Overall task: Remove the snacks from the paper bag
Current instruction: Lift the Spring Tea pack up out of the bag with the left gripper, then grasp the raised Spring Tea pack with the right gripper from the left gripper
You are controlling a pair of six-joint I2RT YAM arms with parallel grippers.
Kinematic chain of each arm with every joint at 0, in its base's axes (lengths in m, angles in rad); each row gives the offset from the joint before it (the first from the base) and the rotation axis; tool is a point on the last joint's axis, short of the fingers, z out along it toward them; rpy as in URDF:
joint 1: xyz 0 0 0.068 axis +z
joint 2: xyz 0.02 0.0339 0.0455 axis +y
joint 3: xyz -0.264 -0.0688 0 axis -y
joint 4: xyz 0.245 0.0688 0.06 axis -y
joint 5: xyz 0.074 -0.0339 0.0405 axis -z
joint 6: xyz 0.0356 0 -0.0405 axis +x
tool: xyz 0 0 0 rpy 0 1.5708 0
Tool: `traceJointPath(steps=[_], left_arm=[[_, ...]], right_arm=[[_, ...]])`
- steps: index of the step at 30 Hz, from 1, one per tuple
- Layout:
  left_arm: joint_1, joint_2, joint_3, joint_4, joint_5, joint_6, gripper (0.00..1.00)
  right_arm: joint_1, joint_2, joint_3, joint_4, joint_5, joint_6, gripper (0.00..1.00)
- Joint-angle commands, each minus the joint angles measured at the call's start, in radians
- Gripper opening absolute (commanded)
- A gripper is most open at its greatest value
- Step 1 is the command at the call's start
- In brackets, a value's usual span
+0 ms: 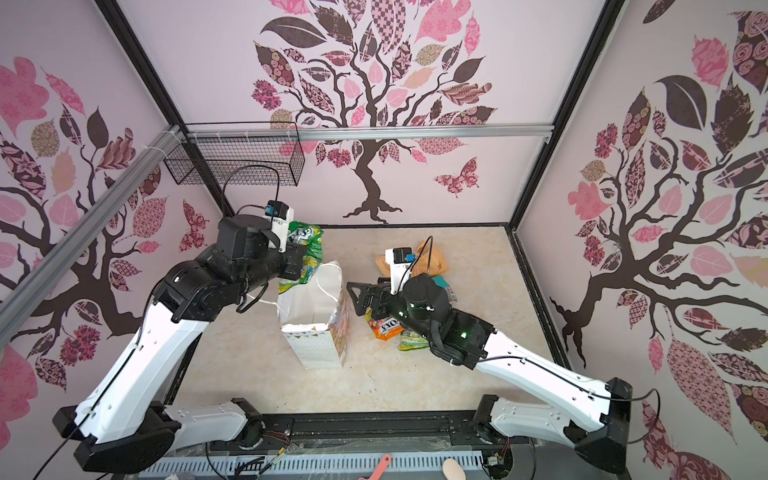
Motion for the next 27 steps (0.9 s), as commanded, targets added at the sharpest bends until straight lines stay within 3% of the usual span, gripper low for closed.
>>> traceJointPath(steps=[1, 8, 14, 23, 27], left_arm=[[-0.064, 0.004, 0.090, 0.045, -0.053, 0.022, 0.00], [-0.138, 0.051, 0.149, 0.069, -0.104, 0.034, 0.00], [-0.245, 0.114, 0.184, 0.054, -0.241, 0.072, 0.00], [-0.256, 0.127, 0.228, 0.055, -0.190, 0.047, 0.00], [-0.256, 0.121, 0.217, 0.065, -0.144, 0.035, 0.00]], right_arm=[[0.004, -0.037, 0.058, 0.019, 0.027, -0.036, 1.00], [0.003, 0.006, 0.144, 0.006, -0.063, -0.049, 0.99], [0.004, 0.070, 0.212, 0.022, -0.174, -0.025, 0.99], [0.003, 0.115, 0.189, 0.041, -0.169, -0.031, 0.91], [0.004, 0.117, 0.184, 0.043, -0.144, -0.033, 0.83]])
